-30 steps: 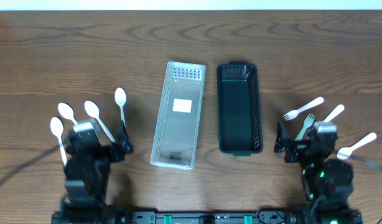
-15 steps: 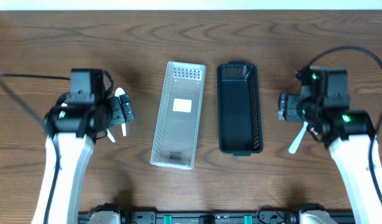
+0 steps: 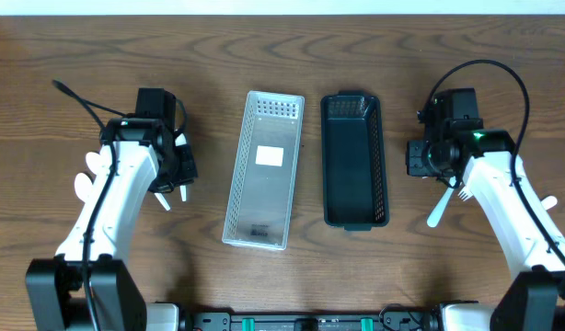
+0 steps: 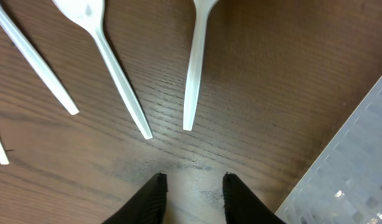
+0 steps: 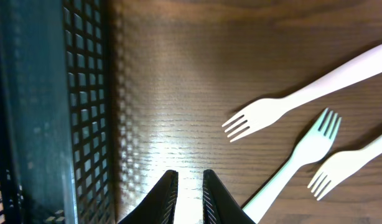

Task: Pack container
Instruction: 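Move both grippers inward to the outer edges of the two baskets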

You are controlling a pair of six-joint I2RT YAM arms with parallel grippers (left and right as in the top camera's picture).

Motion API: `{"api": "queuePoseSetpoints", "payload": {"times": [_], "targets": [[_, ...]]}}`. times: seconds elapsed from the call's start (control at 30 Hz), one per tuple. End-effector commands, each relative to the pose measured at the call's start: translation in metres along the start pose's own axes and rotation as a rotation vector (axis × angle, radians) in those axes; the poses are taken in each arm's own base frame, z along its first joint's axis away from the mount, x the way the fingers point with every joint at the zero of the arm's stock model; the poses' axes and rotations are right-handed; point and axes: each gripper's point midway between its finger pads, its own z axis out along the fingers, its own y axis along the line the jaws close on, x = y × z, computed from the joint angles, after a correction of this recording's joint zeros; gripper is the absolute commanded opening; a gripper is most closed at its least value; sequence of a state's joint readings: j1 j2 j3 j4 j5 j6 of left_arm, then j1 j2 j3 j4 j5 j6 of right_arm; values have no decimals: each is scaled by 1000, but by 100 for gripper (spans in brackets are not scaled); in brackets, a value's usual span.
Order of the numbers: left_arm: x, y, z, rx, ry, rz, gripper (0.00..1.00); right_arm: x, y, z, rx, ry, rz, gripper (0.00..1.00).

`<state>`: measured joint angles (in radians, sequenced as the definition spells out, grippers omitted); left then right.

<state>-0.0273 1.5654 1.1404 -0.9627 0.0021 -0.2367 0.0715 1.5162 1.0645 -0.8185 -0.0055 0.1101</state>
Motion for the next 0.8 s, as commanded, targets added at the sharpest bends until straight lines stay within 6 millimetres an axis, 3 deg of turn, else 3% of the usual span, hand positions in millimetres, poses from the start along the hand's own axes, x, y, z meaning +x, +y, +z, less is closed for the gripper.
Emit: {"api": "queuePoseSetpoints", "payload": {"times": [0.0,0.1,0.23,0.77], "targets": [[1,-8,4,39,29,-3,26,0,5,5,-12,20,-2,17],[5,-12,9,60,54,-2,13,2,8,9,-31,38,-2,18],[9,-15,13,77,79,-3,6,5,12,15,-53,60,-1,20],[24,-41,15,99,100,88,6,15,45,28,-118,110,-82,18]]}}
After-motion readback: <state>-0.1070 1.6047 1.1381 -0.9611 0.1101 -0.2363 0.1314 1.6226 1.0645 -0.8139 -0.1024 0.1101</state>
